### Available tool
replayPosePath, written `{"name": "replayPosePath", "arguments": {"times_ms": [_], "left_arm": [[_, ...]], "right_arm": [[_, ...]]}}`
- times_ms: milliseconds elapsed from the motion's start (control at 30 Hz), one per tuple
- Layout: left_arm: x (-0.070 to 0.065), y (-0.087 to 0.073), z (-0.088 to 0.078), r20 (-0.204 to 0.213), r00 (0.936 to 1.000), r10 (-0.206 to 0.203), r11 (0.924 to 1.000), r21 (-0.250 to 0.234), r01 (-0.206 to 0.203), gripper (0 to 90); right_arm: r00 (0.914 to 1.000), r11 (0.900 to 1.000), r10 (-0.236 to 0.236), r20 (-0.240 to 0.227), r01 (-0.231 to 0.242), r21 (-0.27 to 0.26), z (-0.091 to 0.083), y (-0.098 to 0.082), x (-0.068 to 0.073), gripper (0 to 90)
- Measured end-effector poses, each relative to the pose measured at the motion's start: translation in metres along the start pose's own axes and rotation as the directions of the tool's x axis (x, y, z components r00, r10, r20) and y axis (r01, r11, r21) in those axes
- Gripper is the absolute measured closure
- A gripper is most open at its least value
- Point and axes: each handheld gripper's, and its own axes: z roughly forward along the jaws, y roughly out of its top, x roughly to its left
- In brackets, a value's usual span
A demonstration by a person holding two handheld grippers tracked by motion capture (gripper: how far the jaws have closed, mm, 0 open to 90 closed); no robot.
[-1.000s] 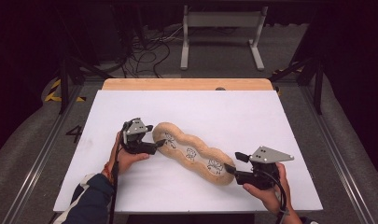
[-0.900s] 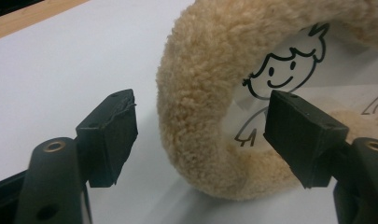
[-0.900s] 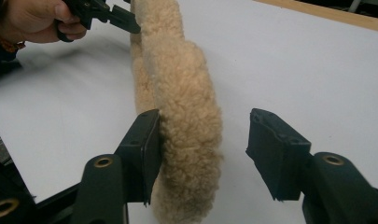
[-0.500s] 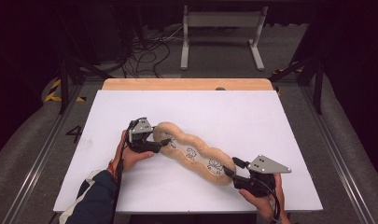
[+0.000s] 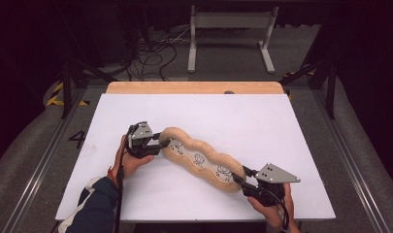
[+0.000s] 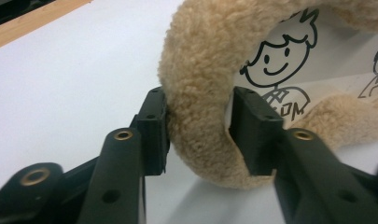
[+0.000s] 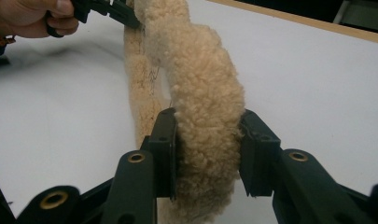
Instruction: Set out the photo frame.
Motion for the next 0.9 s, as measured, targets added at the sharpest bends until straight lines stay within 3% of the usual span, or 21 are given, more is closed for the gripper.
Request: {"name": "replayPosePath", "arguments": {"times_ms": [300,667,900], "left_arm": [[-0.002,-0.002,-0.005,-0.003,1.0000,0.000,0.9999,0.014,0.000,66.0],[-0.001,-0.007,-0.011,0.033,0.9994,-0.008,1.0000,0.003,0.008,65.7],[-0.007,-0.012,-0.017,0.027,0.9996,-0.003,1.0000,0.007,0.002,64.7]], "right_arm": [[0.9994,0.999,-0.032,0.008,0.032,0.004,0.001,0.001,-0.002,63.2],[0.9992,0.999,-0.037,0.016,0.037,0.011,0.004,0.002,-0.009,63.7],[0.9986,0.999,-0.043,0.032,0.043,0.014,0.008,0.003,-0.013,64.1]]}}
